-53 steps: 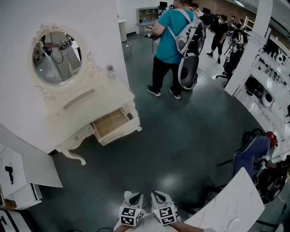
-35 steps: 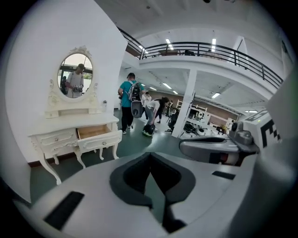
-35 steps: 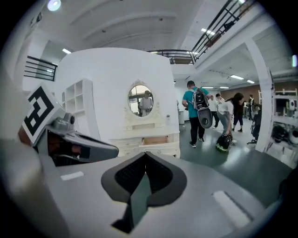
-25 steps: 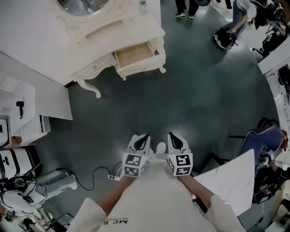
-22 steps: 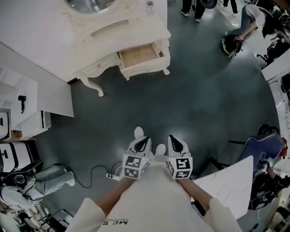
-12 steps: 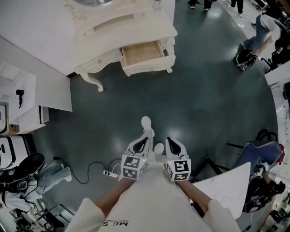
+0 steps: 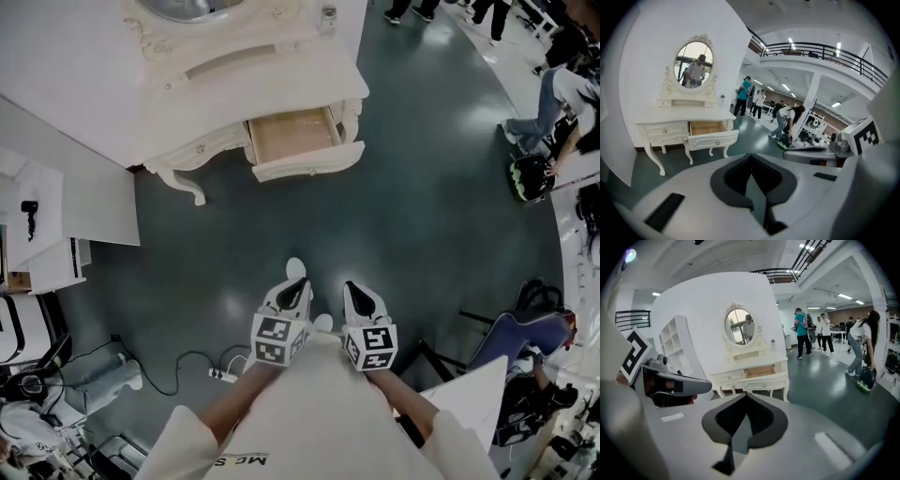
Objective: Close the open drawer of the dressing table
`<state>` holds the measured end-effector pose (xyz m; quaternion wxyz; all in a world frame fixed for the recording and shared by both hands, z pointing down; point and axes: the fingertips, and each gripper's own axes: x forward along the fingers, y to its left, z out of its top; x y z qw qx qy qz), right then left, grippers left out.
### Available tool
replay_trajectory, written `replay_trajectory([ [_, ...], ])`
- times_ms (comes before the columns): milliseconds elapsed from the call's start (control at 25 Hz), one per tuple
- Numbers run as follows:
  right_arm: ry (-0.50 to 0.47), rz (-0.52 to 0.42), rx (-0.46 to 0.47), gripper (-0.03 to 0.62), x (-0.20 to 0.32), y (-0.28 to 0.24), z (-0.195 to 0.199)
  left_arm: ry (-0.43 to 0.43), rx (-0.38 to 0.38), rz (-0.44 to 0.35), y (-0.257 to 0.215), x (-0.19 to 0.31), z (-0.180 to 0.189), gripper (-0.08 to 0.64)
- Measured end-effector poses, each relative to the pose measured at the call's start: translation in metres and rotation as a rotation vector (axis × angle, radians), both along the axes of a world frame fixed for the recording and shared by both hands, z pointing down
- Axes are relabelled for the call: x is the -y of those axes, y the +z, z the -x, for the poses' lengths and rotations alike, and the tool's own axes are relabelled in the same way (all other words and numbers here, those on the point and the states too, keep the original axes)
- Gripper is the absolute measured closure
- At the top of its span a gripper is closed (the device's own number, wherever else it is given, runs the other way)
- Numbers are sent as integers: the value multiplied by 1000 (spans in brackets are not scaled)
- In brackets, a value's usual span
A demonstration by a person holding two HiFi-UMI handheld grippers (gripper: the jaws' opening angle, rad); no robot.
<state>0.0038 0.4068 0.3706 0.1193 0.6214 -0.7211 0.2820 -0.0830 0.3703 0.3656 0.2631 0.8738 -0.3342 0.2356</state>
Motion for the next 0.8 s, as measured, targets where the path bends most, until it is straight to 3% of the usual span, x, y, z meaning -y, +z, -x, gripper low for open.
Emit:
replay_trajectory([
  [240,12,-134,-71,589,88,-41,2,14,-39,-38,-19,79,3,551],
  [560,-20,-153,-104,589,178,-50,32,4,-73,-47,-17,164,35,551],
  [800,-102,-106,-117,589,199,-41,52,-35,-91,-42,-14,182,42,551],
])
